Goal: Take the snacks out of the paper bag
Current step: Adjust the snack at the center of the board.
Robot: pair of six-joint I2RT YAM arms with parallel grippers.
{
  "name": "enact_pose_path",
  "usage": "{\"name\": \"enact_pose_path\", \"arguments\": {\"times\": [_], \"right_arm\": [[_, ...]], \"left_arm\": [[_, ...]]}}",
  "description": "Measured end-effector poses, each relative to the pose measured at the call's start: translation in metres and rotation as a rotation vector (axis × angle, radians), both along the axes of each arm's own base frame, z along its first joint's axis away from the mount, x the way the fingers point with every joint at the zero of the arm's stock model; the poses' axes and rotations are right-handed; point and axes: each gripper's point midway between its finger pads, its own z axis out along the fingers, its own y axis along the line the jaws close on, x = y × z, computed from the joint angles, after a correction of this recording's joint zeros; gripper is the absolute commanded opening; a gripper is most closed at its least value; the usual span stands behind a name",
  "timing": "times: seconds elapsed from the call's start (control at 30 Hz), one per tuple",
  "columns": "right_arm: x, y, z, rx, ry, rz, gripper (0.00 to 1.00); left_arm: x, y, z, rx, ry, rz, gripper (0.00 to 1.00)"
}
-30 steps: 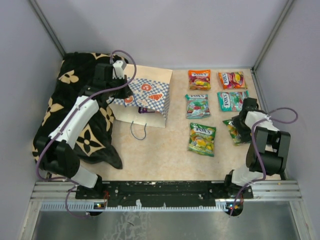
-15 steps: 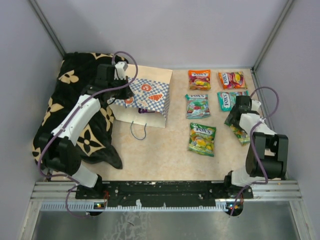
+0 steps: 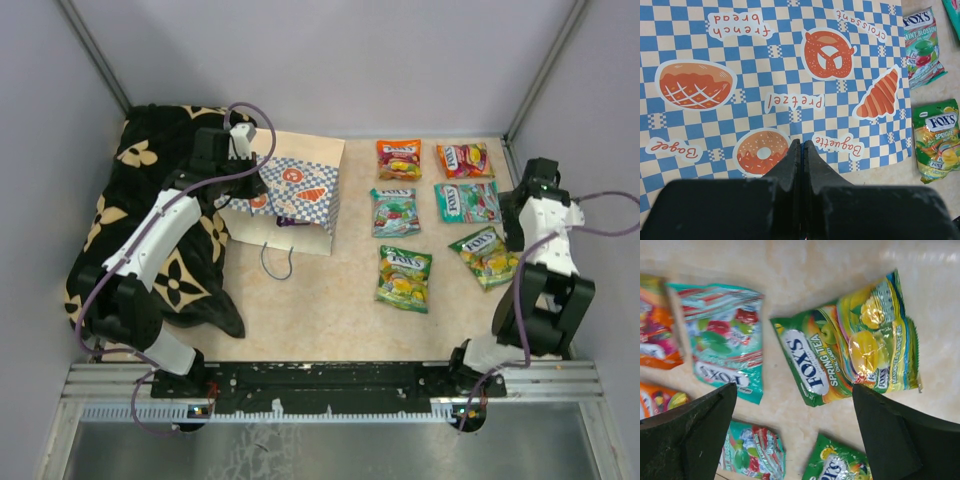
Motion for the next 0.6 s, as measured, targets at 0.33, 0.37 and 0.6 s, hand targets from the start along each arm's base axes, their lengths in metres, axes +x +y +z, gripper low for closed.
{"name": "enact_pose_path", "arguments": {"times": [0.33, 0.37, 0.6], "right_arm": [[-0.036, 0.067, -0.140, 0.601, 0.220, -0.374, 0.99], [-0.034, 0.070, -0.142, 0.621, 0.200, -0.397, 0.99], [-0.032, 0.073, -0.146, 0.644, 0.181, -0.407, 0.99]], "left_arm": [[-0.001, -0.002, 0.000, -0.006, 0.001, -0.013, 0.00], [-0.001, -0.002, 0.000, -0.005, 0.001, -0.013, 0.00], [-0.001, -0.002, -0.002, -0.002, 0.005, -0.015, 0.00]]}}
